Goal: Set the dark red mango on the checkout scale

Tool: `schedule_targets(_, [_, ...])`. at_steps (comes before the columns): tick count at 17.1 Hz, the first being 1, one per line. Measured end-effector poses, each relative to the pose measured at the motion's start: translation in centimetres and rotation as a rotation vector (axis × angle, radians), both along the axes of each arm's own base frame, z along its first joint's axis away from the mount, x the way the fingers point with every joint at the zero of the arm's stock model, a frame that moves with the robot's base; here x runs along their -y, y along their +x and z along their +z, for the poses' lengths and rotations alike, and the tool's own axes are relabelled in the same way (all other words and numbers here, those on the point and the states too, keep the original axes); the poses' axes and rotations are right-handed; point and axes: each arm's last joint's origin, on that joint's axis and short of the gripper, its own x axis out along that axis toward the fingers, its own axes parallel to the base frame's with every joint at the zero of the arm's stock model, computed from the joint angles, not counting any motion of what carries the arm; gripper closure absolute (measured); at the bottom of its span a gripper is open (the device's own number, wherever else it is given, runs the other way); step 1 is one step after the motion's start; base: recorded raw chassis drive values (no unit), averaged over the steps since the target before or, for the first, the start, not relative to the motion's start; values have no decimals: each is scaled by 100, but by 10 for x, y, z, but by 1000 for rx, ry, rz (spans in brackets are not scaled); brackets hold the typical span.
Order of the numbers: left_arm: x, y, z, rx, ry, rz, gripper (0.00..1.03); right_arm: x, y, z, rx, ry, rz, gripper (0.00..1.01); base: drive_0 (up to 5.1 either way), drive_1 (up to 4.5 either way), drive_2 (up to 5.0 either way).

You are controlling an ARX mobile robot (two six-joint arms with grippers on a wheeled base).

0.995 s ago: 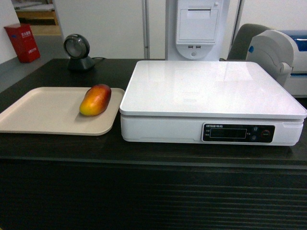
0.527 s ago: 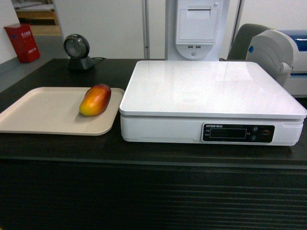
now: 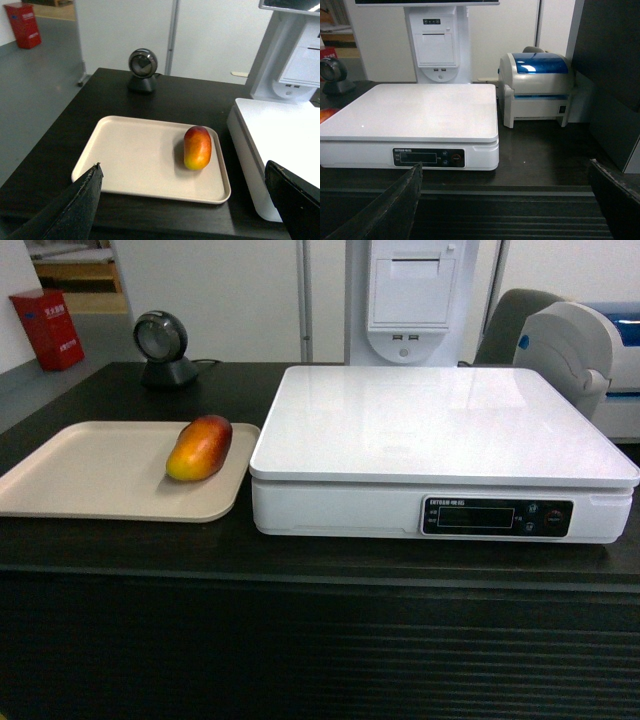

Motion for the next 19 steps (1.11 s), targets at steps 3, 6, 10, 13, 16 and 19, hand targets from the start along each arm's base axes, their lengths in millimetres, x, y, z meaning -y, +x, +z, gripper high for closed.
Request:
schedule_targets(3, [-6, 79, -4, -65, 29, -112, 5, 0, 0, 0, 0, 0, 0, 3, 0, 0, 0])
schedule_targets(6, [0, 161, -41, -243, 44, -209, 5, 0, 0, 0, 0, 0, 0, 3, 0, 0, 0])
schedule_targets(10, [14, 241, -72, -360, 101, -325, 5, 0, 0, 0, 0, 0, 0, 3, 0, 0, 0])
schedule_targets(13, [20, 273, -83, -391, 118, -353, 5, 0, 0, 0, 0, 0, 0, 3, 0, 0, 0])
schedule_targets(16, [29, 291, -89, -406, 133, -384, 5, 0, 0, 0, 0, 0, 0, 3, 0, 0, 0])
schedule_targets(19, [36, 303, -97, -433, 130, -404, 5, 0, 0, 0, 0, 0, 0, 3, 0, 0, 0])
